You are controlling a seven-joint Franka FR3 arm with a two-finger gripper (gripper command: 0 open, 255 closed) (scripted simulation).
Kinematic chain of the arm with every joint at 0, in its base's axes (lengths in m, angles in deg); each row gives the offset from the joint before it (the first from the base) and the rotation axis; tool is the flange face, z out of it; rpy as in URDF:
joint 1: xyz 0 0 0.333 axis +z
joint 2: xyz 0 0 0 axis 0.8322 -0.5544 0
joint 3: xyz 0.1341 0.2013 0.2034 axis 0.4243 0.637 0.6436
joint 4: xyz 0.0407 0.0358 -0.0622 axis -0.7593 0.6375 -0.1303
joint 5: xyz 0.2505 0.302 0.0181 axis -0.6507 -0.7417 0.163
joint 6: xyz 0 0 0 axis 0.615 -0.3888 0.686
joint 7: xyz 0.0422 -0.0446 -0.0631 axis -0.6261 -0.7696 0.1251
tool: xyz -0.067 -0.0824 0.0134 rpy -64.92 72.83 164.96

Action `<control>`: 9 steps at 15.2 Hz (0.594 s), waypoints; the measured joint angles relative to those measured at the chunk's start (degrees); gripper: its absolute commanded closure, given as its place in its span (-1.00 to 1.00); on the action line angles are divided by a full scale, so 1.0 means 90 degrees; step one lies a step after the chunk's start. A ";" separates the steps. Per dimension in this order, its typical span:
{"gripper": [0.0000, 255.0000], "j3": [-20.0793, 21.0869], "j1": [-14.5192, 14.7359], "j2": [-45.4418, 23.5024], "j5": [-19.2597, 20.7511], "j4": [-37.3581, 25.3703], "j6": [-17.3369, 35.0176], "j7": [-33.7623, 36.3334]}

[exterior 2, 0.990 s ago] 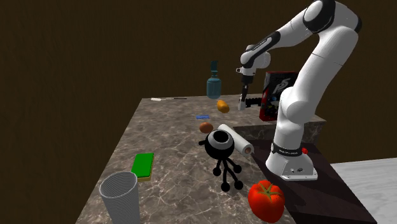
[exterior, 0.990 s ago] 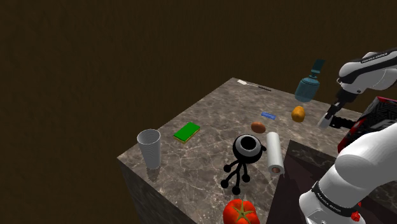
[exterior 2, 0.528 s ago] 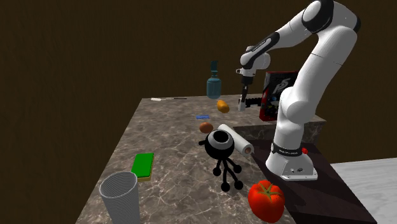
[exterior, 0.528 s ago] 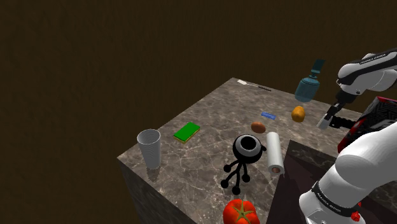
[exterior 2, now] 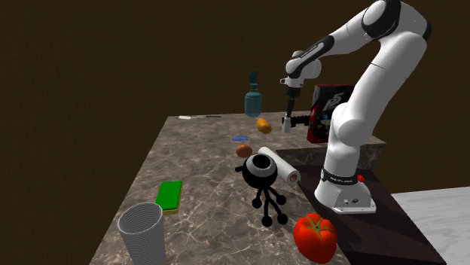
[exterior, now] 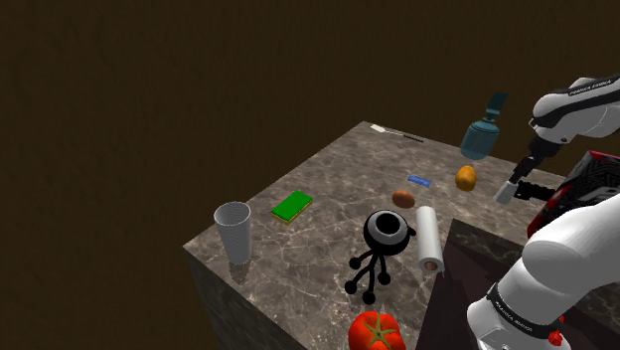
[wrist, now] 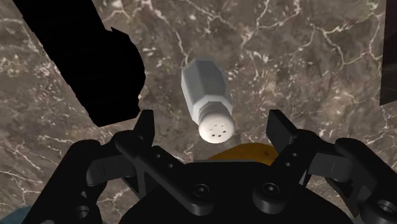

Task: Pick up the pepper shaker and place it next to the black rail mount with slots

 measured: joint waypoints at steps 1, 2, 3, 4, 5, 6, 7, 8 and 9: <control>-1.00 0.0118 -0.0078 0.0125 0.0048 -0.0101 -0.0213 0.0046; -1.00 0.0249 -0.0139 0.0241 0.0079 -0.0219 -0.0438 0.0101; -1.00 0.0273 -0.0156 0.0271 0.0083 -0.0283 -0.0529 0.0094; -1.00 0.0295 -0.0165 0.0288 0.0087 -0.0303 -0.0570 0.0105; -1.00 0.0313 -0.0172 0.0301 0.0090 -0.0312 -0.0594 0.0116; -1.00 0.0325 -0.0179 0.0312 0.0095 -0.0317 -0.0611 0.0121; -1.00 0.0334 -0.0184 0.0320 0.0098 -0.0319 -0.0622 0.0126; -1.00 0.0338 -0.0187 0.0324 0.0100 -0.0319 -0.0627 0.0128; -1.00 0.0340 -0.0188 0.0327 0.0101 -0.0320 -0.0630 0.0129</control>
